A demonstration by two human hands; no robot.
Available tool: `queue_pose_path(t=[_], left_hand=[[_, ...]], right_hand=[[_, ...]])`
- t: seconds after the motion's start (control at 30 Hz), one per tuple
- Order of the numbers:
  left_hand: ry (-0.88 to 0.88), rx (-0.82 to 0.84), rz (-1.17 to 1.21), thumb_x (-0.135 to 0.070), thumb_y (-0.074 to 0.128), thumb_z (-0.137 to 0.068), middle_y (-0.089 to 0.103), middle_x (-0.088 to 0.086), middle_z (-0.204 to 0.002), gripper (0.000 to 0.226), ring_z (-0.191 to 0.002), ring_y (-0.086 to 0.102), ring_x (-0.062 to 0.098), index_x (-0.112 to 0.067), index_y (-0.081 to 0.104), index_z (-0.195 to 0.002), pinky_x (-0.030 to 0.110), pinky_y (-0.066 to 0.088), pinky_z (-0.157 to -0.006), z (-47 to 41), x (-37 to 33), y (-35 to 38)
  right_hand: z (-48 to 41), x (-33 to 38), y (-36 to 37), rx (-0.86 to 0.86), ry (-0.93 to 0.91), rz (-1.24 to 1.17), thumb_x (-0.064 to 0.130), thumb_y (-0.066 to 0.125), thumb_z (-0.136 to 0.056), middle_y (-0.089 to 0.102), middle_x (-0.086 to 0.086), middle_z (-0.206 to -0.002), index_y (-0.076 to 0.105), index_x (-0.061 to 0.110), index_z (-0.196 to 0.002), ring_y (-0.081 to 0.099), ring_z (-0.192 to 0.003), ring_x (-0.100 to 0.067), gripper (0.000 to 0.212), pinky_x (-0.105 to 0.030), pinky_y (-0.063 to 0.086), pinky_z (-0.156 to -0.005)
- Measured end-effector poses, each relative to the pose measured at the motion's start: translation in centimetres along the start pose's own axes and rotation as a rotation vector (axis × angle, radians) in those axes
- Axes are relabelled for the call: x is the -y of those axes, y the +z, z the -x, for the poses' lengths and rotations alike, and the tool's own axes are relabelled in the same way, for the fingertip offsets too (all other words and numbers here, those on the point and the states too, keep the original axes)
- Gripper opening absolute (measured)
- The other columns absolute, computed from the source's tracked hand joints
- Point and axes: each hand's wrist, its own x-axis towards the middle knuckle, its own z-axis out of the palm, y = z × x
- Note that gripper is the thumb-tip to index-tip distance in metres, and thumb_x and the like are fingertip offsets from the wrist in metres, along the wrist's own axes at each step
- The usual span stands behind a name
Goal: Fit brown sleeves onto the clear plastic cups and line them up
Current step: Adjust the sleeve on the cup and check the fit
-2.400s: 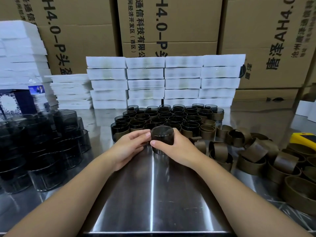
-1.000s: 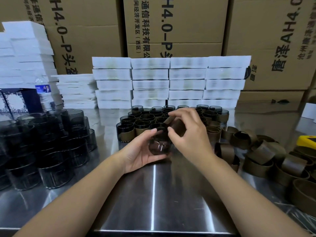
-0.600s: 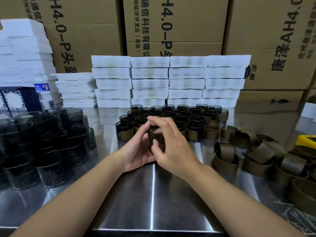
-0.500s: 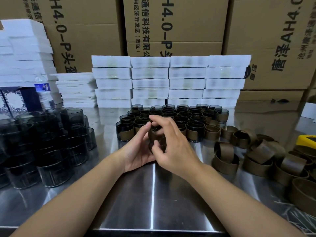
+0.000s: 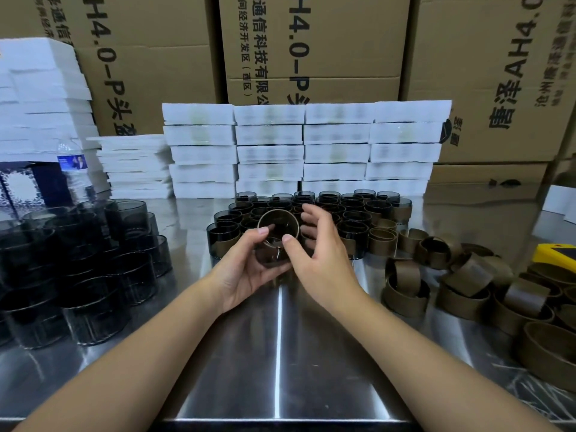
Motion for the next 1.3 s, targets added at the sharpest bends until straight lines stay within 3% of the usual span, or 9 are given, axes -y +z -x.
queue_pose_path(t=[0.17,0.3,0.53,0.77,0.9,1.07,1.2,1.3], left_hand=[[0.090,0.016,-0.108,-0.030,0.071,-0.066,0.075,0.007,-0.100,0.028,-0.097,0.071,0.020,-0.025,0.078,-0.092,0.032,0.058,-0.076,-0.1,-0.1,-0.2],[0.118,0.020,-0.168,-0.027,0.069,-0.066,0.072,0.010,-0.109,0.034,-0.103,0.069,0.023,-0.026,0.077,-0.098,0.033,0.057,-0.080,0.1,-0.2,-0.2],[0.121,0.020,-0.234,-0.014,0.063,-0.071,0.065,0.016,-0.123,0.042,-0.109,0.065,0.032,-0.021,0.068,-0.113,0.032,0.056,-0.077,0.0,-0.4,-0.6],[0.120,-0.015,-0.307,-0.024,0.071,-0.059,0.063,0.017,-0.126,0.068,-0.108,0.066,0.032,-0.018,0.060,-0.125,0.034,0.057,-0.078,0.2,-0.4,-0.6],[0.117,-0.045,-0.293,-0.025,0.073,-0.056,0.066,0.016,-0.121,0.064,-0.100,0.069,0.028,-0.020,0.064,-0.119,0.033,0.057,-0.073,0.3,-0.5,-0.6],[0.100,-0.091,-0.310,-0.026,0.073,-0.054,0.070,0.015,-0.114,0.054,-0.090,0.072,0.028,-0.026,0.073,-0.108,0.035,0.058,-0.068,0.3,-0.5,-0.9],[0.058,-0.062,-0.282,-0.030,0.072,-0.059,0.072,0.012,-0.107,0.042,-0.086,0.072,0.024,-0.026,0.076,-0.100,0.035,0.058,-0.069,0.3,-0.6,-0.7],[0.030,-0.012,-0.211,-0.027,0.069,-0.069,0.073,0.012,-0.103,0.027,-0.087,0.072,0.025,-0.024,0.078,-0.094,0.033,0.059,-0.069,0.4,-0.7,-0.4]], right_hand=[[-0.5,-0.3,0.0,0.071,0.198,-0.133,0.027,0.060,-0.090,0.057,0.006,-0.121,0.042,0.028,-0.130,0.058,-0.101,0.000,0.044,-0.027,0.046,-0.095],[-0.8,-0.2,-0.1,0.068,0.246,-0.198,0.018,0.057,-0.091,0.060,0.002,-0.119,0.045,0.027,-0.126,0.060,-0.105,-0.009,0.037,-0.039,0.046,-0.100],[-1.1,-0.4,-0.4,0.056,0.233,-0.199,0.012,0.052,-0.094,0.064,-0.001,-0.110,0.044,0.028,-0.113,0.061,-0.103,-0.015,0.027,-0.043,0.047,-0.097],[-1.2,-0.8,-0.4,0.031,0.238,-0.180,0.012,0.050,-0.095,0.064,-0.006,-0.109,0.043,0.028,-0.104,0.060,-0.104,-0.021,0.020,-0.043,0.048,-0.095],[-1.3,-0.8,-0.4,0.016,0.256,-0.173,0.012,0.051,-0.094,0.063,-0.005,-0.105,0.043,0.034,-0.091,0.061,-0.101,-0.021,0.023,-0.045,0.049,-0.093],[-1.3,-1.2,-0.3,0.041,0.290,-0.185,0.011,0.053,-0.093,0.064,-0.009,-0.103,0.046,0.031,-0.088,0.061,-0.103,-0.025,0.022,-0.048,0.049,-0.093],[-1.6,-1.2,-1.1,0.044,0.349,-0.328,0.018,0.064,-0.089,0.066,-0.004,-0.090,0.054,0.023,-0.092,0.065,-0.080,-0.014,0.011,-0.040,0.055,-0.087],[-1.7,-0.9,-1.2,0.119,0.449,-0.362,0.045,0.055,-0.091,0.066,0.000,-0.103,0.057,0.023,-0.099,0.065,-0.088,-0.011,0.024,-0.034,0.052,-0.086]])
